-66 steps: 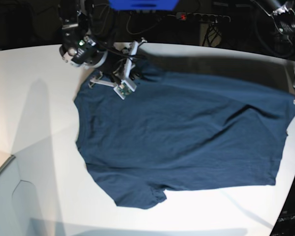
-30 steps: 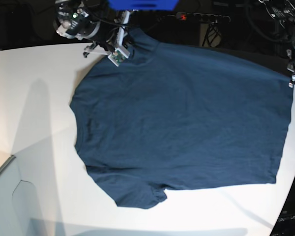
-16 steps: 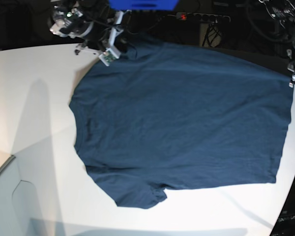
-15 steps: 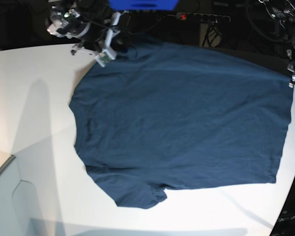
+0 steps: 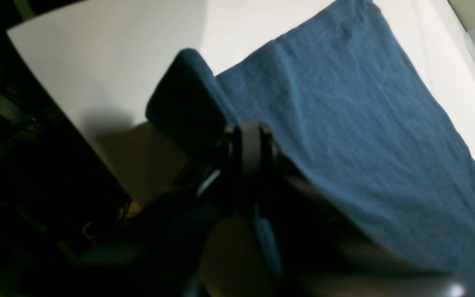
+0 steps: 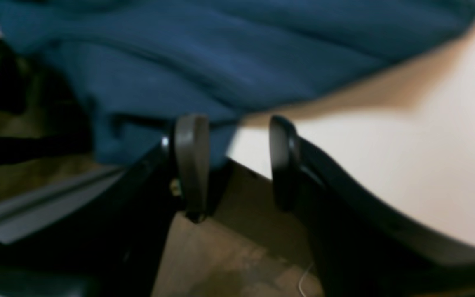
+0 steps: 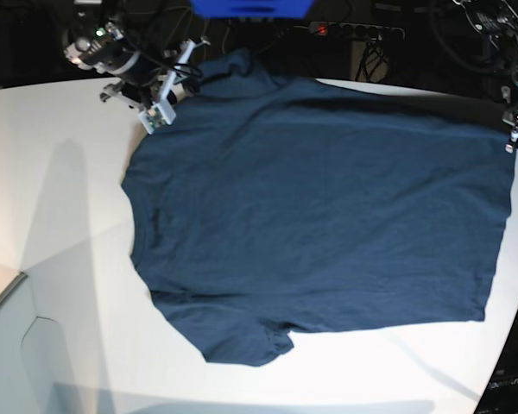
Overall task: Layout the t-shirt on the table in an organized manner, then fold the t-shirt properly
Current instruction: 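Drag the shirt corner with the right gripper outward along the table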
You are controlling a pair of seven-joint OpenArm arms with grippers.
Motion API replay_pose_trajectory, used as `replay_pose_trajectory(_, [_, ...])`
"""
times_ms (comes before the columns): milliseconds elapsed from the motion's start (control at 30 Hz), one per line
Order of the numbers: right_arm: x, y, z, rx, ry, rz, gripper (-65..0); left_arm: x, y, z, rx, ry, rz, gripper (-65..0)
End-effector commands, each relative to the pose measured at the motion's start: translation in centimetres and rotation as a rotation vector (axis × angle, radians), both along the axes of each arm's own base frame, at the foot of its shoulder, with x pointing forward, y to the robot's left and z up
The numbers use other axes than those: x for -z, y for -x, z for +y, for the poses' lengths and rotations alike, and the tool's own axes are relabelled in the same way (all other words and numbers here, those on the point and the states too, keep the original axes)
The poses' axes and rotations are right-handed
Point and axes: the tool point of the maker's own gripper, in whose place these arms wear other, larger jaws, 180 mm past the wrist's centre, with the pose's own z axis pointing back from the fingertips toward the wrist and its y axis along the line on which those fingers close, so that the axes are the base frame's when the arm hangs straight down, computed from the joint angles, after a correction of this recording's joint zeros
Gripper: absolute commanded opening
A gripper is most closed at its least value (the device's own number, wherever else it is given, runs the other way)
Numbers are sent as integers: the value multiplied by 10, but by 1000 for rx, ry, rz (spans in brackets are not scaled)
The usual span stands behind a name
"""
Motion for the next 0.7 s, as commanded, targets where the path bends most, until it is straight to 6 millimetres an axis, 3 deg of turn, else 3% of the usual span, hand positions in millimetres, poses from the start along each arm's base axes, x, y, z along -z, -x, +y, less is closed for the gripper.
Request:
replay_pose_trajectory(0, [-5, -9, 2, -7, -16, -32, -384, -11, -4, 6, -2, -26, -31, -573])
replay_pose_trajectory(100, [5, -10, 5, -5, -31, -11, -361, -10, -2, 5, -2, -26, -27, -417])
replay_pose_trajectory(200, [8, -18, 6, -4, -36, -11, -356, -7, 5, 3, -8, -22, -16, -334])
replay_pose_trajectory(333, [16, -19, 6, -3, -42, 10, -356, -8, 6, 8, -11, -36, -12, -334])
replay_pose_trajectory(667, [25, -20, 9, -2, -55, 29, -356, -12, -7, 50, -16, -64, 8, -333])
